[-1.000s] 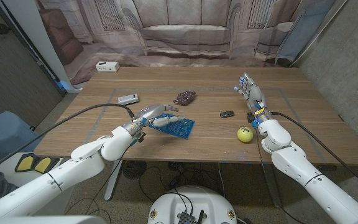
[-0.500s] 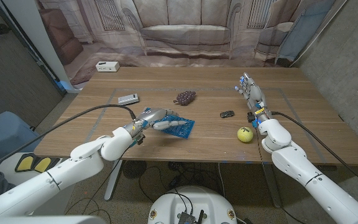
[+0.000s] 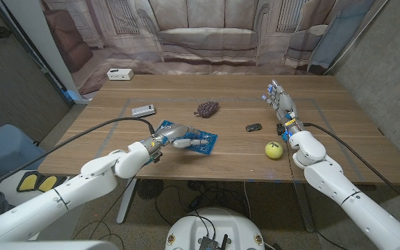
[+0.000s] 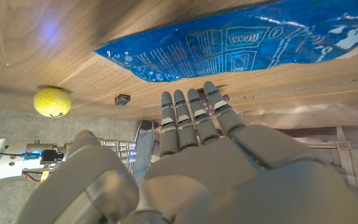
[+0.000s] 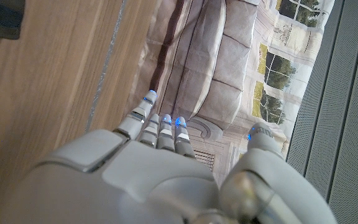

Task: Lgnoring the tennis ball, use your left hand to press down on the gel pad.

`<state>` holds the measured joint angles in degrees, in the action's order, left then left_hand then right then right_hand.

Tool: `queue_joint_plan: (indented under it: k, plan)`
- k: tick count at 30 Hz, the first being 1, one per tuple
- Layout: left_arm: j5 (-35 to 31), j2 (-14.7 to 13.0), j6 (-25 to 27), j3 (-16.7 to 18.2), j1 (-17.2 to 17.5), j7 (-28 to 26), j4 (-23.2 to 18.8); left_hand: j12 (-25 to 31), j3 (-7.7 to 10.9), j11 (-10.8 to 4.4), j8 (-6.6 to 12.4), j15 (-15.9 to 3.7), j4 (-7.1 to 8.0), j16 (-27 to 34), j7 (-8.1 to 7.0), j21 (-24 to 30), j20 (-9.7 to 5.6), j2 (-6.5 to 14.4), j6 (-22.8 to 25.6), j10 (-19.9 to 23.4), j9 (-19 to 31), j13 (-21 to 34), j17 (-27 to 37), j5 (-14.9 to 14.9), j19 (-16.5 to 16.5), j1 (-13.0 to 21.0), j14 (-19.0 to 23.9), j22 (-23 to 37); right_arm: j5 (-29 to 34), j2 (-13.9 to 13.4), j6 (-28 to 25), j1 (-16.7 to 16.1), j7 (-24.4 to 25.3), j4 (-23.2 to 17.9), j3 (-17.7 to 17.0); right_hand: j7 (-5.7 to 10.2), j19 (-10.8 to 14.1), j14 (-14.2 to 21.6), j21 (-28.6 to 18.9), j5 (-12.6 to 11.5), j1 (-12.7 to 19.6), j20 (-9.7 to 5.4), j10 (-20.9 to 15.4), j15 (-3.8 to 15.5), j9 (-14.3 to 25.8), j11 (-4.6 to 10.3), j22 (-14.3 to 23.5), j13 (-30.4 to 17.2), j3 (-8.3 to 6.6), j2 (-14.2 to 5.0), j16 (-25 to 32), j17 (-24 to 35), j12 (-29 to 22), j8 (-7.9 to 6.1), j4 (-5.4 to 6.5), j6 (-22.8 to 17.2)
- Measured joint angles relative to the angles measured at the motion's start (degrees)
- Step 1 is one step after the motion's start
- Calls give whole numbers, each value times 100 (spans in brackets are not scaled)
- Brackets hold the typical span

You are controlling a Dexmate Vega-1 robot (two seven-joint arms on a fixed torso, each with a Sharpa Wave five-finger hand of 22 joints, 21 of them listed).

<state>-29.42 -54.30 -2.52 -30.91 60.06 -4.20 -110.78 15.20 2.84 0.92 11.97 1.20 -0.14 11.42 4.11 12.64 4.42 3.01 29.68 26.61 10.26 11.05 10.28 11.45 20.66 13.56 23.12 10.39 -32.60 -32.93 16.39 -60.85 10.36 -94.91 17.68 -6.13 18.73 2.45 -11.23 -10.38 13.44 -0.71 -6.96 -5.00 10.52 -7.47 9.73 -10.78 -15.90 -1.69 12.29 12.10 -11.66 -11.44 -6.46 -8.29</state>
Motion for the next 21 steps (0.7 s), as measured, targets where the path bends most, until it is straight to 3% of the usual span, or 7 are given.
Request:
queue_joint_plan:
  k: [21]
  plan:
    - [-473,74,150,-273,-149,-77,150,-39,-46,2,0,26,47,-19,-1,-44,-21,2,0,2,0,29,0,1,-22,-59,-25,1,11,-53,-80,-36,57,-97,-34,0,0,0,0,0,0,0,0,0,0,0,0,0,20,0,0,0,0,0,-20,0]
